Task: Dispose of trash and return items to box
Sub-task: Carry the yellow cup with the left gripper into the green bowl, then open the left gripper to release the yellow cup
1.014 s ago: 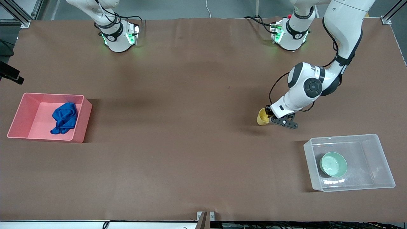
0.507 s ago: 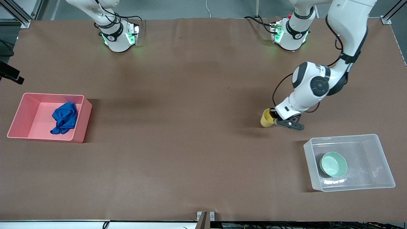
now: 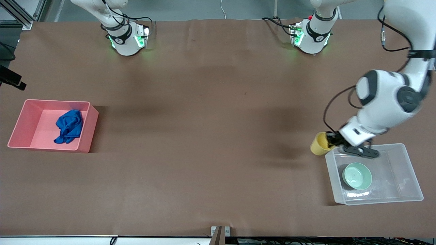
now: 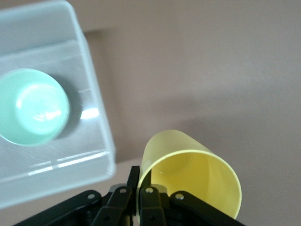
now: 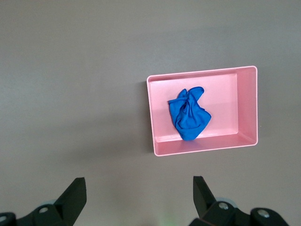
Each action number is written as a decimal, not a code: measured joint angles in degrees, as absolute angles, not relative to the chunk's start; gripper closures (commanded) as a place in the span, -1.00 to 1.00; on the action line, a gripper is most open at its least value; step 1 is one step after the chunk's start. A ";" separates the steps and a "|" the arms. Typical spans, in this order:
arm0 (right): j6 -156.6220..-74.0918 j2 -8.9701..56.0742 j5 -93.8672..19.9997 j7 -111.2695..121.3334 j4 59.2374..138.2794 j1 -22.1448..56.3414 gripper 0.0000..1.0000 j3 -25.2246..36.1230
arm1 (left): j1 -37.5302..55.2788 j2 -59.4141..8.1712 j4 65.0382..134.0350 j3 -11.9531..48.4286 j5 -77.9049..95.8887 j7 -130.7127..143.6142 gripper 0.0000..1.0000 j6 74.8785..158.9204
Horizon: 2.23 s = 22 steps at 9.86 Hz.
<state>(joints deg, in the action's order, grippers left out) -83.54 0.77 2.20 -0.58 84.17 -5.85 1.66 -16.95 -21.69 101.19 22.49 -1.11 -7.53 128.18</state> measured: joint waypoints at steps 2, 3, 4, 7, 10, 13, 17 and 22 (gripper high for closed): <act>-83.54 0.76 2.20 -0.58 84.18 -5.85 -1.00 1.64 | -19.18 -27.59 89.69 19.80 -1.35 -14.23 1.00 123.43; -83.54 0.75 2.20 -0.58 84.18 -5.85 -1.00 1.61 | -19.63 -30.10 85.98 17.88 -2.41 -17.02 1.00 122.39; -83.52 0.66 2.20 -0.58 84.18 -5.85 -1.00 1.58 | -19.84 -32.69 83.19 16.55 -3.57 -18.29 1.00 121.08; -83.35 0.50 1.51 -0.67 84.14 -5.84 -1.00 1.31 | -19.49 -39.22 78.26 15.16 -4.25 -18.60 1.00 119.11; -83.32 0.48 1.19 -0.84 84.12 -5.59 -1.00 1.06 | -19.58 -42.25 76.61 13.28 -4.26 -18.60 1.00 119.13; -83.29 0.46 1.18 -0.92 84.11 -5.59 -1.00 1.12 | -19.00 -44.74 76.50 13.25 -4.26 -18.42 1.00 119.36; -83.20 0.46 1.16 -0.96 84.11 -5.59 -1.00 1.14 | -18.41 -47.71 76.46 13.18 -4.26 -18.35 0.75 125.05; -82.60 0.46 1.10 -0.98 84.10 -5.59 -1.00 1.13 | -18.80 -46.88 74.47 13.24 -4.27 -18.39 -1.00 126.67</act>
<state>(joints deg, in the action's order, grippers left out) -82.60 0.46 1.10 -0.98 84.10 -5.59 1.13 -18.80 -46.88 74.47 13.24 -4.27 -18.39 126.67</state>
